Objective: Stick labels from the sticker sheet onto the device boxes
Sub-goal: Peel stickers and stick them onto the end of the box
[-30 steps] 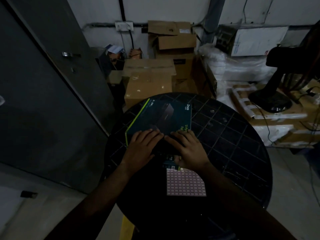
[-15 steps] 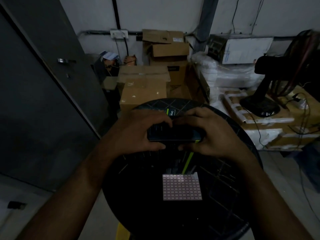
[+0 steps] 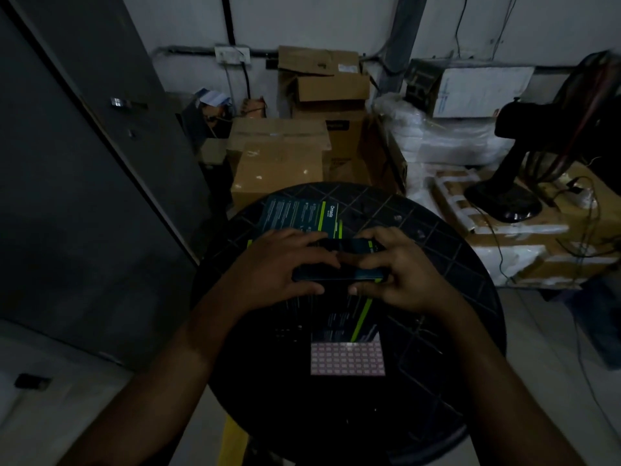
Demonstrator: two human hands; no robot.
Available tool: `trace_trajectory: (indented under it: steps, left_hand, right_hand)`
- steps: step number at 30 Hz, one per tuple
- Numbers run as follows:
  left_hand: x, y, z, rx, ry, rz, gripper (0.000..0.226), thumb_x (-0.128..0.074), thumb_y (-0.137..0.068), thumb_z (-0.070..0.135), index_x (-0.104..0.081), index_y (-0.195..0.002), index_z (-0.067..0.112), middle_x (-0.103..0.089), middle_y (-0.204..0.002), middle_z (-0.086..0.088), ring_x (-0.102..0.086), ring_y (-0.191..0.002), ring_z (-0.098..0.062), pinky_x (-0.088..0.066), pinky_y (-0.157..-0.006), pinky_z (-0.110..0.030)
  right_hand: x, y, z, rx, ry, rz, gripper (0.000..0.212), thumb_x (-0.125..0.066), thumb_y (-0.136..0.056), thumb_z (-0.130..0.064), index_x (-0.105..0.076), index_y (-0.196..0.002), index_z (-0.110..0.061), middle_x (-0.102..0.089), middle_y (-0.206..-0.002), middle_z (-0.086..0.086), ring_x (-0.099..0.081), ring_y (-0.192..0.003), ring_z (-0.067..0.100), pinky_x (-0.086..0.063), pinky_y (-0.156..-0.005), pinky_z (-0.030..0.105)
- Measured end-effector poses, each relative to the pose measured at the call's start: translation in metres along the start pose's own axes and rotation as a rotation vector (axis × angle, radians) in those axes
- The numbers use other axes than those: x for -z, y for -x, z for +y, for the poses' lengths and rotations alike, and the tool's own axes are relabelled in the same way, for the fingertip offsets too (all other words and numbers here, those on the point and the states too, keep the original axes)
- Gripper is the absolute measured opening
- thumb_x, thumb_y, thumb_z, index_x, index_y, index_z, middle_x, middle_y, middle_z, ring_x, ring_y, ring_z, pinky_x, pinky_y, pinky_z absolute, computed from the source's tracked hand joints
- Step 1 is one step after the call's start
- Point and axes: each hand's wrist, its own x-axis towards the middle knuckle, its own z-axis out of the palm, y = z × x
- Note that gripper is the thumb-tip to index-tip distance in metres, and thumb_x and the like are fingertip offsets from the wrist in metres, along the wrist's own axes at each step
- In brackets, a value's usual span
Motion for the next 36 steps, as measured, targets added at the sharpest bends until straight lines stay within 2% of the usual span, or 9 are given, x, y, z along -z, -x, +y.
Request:
trace_trajectory:
  steps: [3, 8, 12, 15, 18, 23, 26, 30, 36]
  left_hand:
    - [-0.003, 0.000, -0.002, 0.002, 0.011, -0.006, 0.048, -0.053, -0.084, 0.071, -0.047, -0.129, 0.057, -0.035, -0.156, 0.013, -0.042, -0.133, -0.013, -0.037, -0.104, -0.043]
    - [-0.037, 0.003, -0.013, 0.024, 0.051, -0.078, 0.047, -0.066, -0.085, 0.056, -0.049, -0.128, 0.057, -0.034, -0.157, 0.014, -0.040, -0.135, -0.014, -0.039, -0.105, -0.048]
    - [-0.059, 0.017, -0.019, 0.035, 0.163, 0.052, 0.045, -0.070, -0.086, 0.049, -0.056, -0.129, 0.053, -0.039, -0.154, 0.019, -0.035, -0.141, -0.010, -0.041, -0.108, -0.046]
    - [-0.059, 0.011, -0.017, 0.028, 0.149, 0.133, 0.042, -0.072, -0.086, 0.044, -0.062, -0.127, 0.046, -0.049, -0.148, 0.013, -0.041, -0.139, -0.012, -0.044, -0.106, -0.042]
    - [-0.061, 0.006, -0.016, 0.040, 0.150, 0.213, 0.037, -0.076, -0.081, 0.042, -0.070, -0.118, 0.040, -0.059, -0.137, 0.015, -0.050, -0.126, -0.009, -0.050, -0.095, -0.037]
    - [-0.071, 0.018, -0.010, 0.081, 0.217, 0.344, 0.025, -0.078, -0.081, 0.041, -0.076, -0.105, 0.037, -0.066, -0.123, 0.022, -0.055, -0.122, -0.002, -0.048, -0.095, -0.035]
    - [-0.085, 0.024, 0.000, 0.139, 0.134, 0.483, 0.017, -0.075, -0.085, 0.043, -0.077, -0.101, 0.038, -0.068, -0.119, 0.023, -0.057, -0.121, 0.000, -0.045, -0.096, -0.039]
    - [-0.098, 0.025, 0.018, 0.202, 0.062, 0.616, 0.009, -0.076, -0.086, 0.034, -0.078, -0.095, 0.034, -0.070, -0.112, 0.023, -0.059, -0.118, 0.000, -0.042, -0.092, -0.038]
    - [-0.108, 0.028, 0.027, 0.208, 0.067, 0.690, 0.006, -0.077, -0.086, 0.024, -0.078, -0.090, 0.028, -0.071, -0.108, 0.022, -0.061, -0.116, -0.001, -0.042, -0.090, -0.038]
  right_hand:
    - [-0.001, 0.003, 0.004, 0.014, -0.014, 0.011, 0.049, -0.064, -0.082, -0.066, -0.062, -0.127, -0.046, -0.058, -0.129, -0.001, -0.055, -0.109, 0.026, -0.049, -0.087, 0.046]
    - [-0.041, 0.019, 0.021, -0.065, 0.060, -0.061, 0.050, -0.060, -0.084, -0.067, -0.056, -0.132, -0.053, -0.052, -0.140, -0.002, -0.049, -0.122, 0.025, -0.048, -0.089, 0.052]
    - [-0.050, 0.035, 0.020, -0.111, 0.066, 0.014, 0.047, -0.057, -0.087, -0.063, -0.057, -0.132, -0.054, -0.051, -0.143, -0.002, -0.047, -0.127, 0.024, -0.045, -0.092, 0.052]
    - [-0.060, 0.035, 0.006, -0.107, 0.227, 0.128, 0.044, -0.057, -0.090, -0.046, -0.060, -0.135, -0.043, -0.052, -0.145, 0.002, -0.049, -0.133, 0.027, -0.038, -0.103, 0.056]
    - [-0.086, 0.031, -0.013, -0.110, 0.195, 0.327, 0.035, -0.063, -0.091, -0.026, -0.071, -0.126, -0.023, -0.064, -0.134, 0.002, -0.058, -0.125, 0.026, -0.042, -0.101, 0.052]
    - [-0.108, 0.031, -0.021, -0.123, 0.102, 0.610, 0.018, -0.073, -0.088, -0.022, -0.080, -0.105, -0.023, -0.073, -0.118, -0.005, -0.067, -0.111, 0.021, -0.045, -0.094, 0.045]
    - [-0.106, 0.030, -0.027, -0.116, 0.095, 0.655, 0.017, -0.066, -0.089, -0.019, -0.080, -0.096, -0.025, -0.075, -0.109, -0.012, -0.068, -0.100, 0.018, -0.044, -0.090, 0.042]
    - [-0.104, 0.027, -0.033, -0.148, 0.089, 0.664, 0.014, -0.072, -0.084, -0.015, -0.078, -0.089, -0.027, -0.075, -0.100, -0.017, -0.066, -0.091, 0.015, -0.039, -0.087, 0.038]
    - [-0.109, 0.034, -0.034, -0.166, 0.087, 0.668, 0.012, -0.073, -0.085, -0.020, -0.077, -0.091, -0.029, -0.074, -0.100, -0.019, -0.065, -0.089, 0.016, -0.041, -0.092, 0.048]
